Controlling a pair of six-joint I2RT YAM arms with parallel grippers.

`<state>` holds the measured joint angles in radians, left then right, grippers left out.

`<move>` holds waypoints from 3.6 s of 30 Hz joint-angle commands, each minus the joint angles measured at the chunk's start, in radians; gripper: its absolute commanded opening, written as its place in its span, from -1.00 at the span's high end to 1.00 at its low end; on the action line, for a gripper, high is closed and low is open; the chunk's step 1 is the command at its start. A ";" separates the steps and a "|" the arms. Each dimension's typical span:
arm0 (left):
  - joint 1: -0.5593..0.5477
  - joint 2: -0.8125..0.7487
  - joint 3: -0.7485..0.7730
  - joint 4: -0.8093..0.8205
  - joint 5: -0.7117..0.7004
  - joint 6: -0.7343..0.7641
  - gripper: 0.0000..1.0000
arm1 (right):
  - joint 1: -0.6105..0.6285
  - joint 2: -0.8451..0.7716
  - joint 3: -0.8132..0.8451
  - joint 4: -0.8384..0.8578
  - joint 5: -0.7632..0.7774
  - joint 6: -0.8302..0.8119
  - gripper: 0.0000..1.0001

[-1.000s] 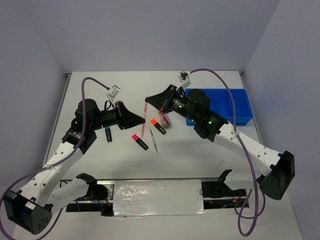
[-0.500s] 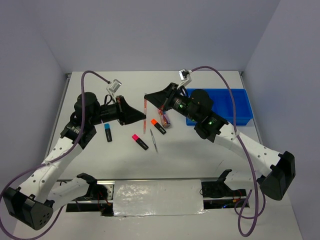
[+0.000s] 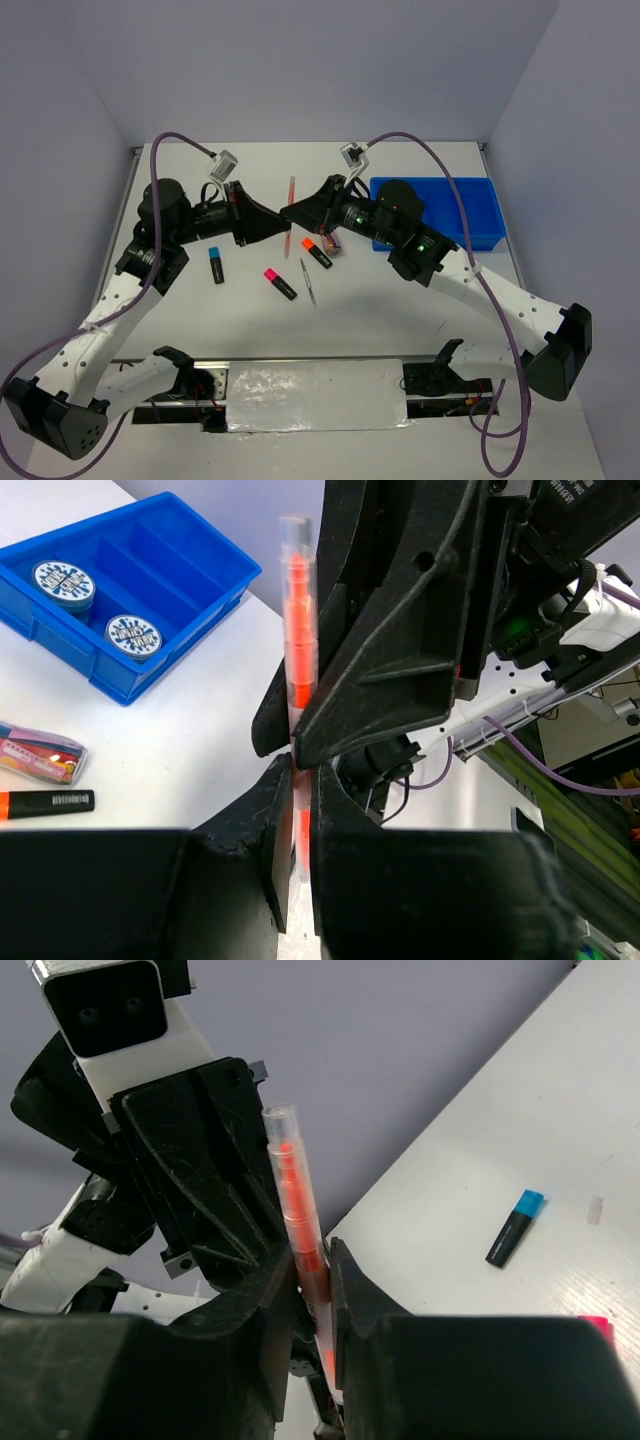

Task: Sort the stationery into containers
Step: Close the pen cap on the pen.

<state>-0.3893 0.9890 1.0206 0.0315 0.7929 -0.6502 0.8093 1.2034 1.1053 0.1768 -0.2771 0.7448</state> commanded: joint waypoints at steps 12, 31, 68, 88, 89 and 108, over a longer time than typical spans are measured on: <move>0.001 -0.016 0.022 -0.067 0.065 0.092 0.05 | -0.002 0.002 0.059 0.018 -0.030 -0.042 1.00; -0.011 0.068 -0.030 0.236 0.137 -0.091 1.00 | -0.004 0.016 0.077 0.047 -0.040 -0.005 0.97; -0.011 0.083 0.062 -0.041 0.120 0.098 1.00 | -0.157 0.024 0.116 -0.051 -0.201 -0.025 0.10; 0.003 0.091 0.107 0.010 -0.006 0.063 1.00 | -0.107 0.050 0.054 -0.031 -0.226 -0.032 1.00; 0.006 0.100 0.125 0.030 0.014 0.067 1.00 | -0.093 0.051 0.041 -0.042 -0.220 -0.039 1.00; 0.193 0.181 0.266 0.211 0.270 -0.020 1.00 | 0.133 0.081 -0.121 -0.132 -0.165 -0.133 1.00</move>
<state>-0.2306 1.1694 1.1805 -0.1658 1.1667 -0.5739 0.8192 1.2167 1.0622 0.3649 -0.1543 0.6514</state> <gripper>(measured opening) 0.239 0.130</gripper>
